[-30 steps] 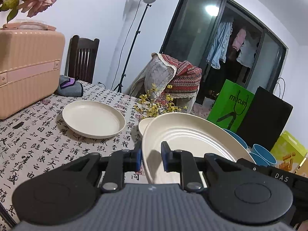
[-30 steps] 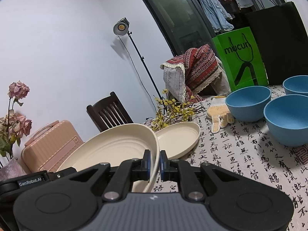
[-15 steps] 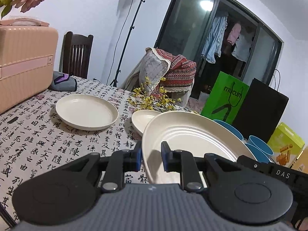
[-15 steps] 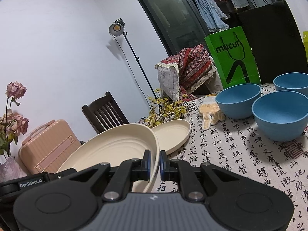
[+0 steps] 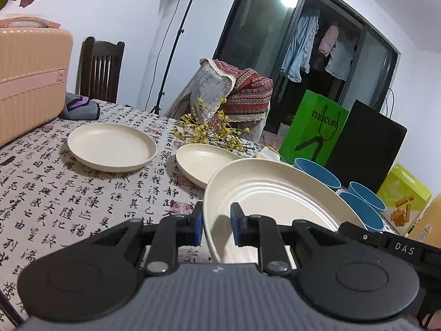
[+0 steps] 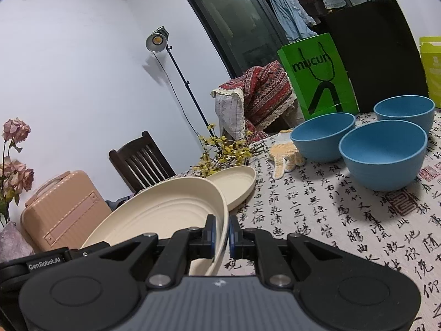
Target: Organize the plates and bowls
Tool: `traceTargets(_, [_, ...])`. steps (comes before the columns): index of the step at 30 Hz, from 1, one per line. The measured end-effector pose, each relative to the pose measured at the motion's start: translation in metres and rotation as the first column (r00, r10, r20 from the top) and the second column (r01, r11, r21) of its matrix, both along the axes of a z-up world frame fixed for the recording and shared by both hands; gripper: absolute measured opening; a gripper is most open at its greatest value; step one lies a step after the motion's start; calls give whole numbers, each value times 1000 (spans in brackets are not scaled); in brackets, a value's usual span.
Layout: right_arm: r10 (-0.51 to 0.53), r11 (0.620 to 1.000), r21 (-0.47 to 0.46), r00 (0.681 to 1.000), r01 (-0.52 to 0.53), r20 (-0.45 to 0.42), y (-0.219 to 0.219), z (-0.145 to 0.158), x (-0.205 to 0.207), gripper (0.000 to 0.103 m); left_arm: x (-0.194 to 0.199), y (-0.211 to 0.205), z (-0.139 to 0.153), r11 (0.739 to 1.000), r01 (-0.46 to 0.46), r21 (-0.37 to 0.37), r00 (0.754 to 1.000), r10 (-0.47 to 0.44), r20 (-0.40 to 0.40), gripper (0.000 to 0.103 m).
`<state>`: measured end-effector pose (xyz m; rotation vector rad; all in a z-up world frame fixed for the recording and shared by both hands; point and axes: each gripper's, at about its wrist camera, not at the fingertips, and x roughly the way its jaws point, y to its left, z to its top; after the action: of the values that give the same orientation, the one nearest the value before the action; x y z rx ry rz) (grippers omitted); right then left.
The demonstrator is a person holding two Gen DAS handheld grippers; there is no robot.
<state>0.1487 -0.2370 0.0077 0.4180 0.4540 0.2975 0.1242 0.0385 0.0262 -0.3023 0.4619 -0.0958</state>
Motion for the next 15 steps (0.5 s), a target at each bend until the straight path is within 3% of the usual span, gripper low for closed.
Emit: traceTargets(15, [-28,1000,-8,999,28,-24,-16,-12,-9,9,2,-15,-13,999,43,-3,999,-43,-24,20])
